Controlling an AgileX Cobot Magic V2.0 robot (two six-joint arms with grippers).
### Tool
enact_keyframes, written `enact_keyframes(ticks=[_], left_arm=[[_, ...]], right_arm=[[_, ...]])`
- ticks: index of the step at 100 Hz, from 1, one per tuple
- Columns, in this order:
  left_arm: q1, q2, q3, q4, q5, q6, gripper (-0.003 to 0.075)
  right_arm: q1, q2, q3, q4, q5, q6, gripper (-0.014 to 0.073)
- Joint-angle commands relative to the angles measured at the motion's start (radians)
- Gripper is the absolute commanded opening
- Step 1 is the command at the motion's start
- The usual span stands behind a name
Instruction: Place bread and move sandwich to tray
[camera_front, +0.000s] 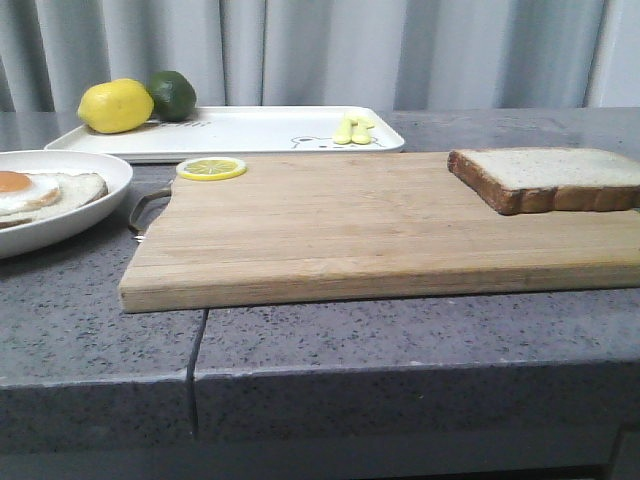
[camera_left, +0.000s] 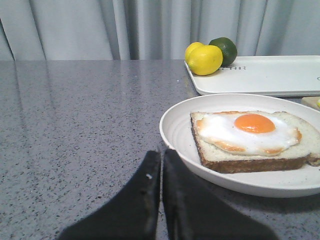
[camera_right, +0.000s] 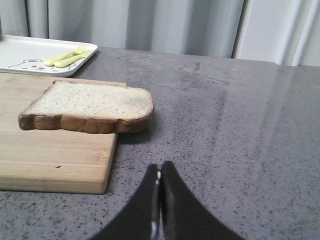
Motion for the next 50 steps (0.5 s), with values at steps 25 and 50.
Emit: enact_keyframes(ticks=[25, 50], left_arm=[[-0.008, -0.031, 0.017, -0.004, -0.082, -0.004, -0.002], [-0.008, -0.031, 0.015, -0.015, -0.097, -0.004, -0.002]], right_arm=[[0.002, -0.02, 0.002, 0.0, -0.071, -0.003, -0.0069], [0.002, -0.02, 0.002, 0.0, -0.071, -0.003, -0.0069]])
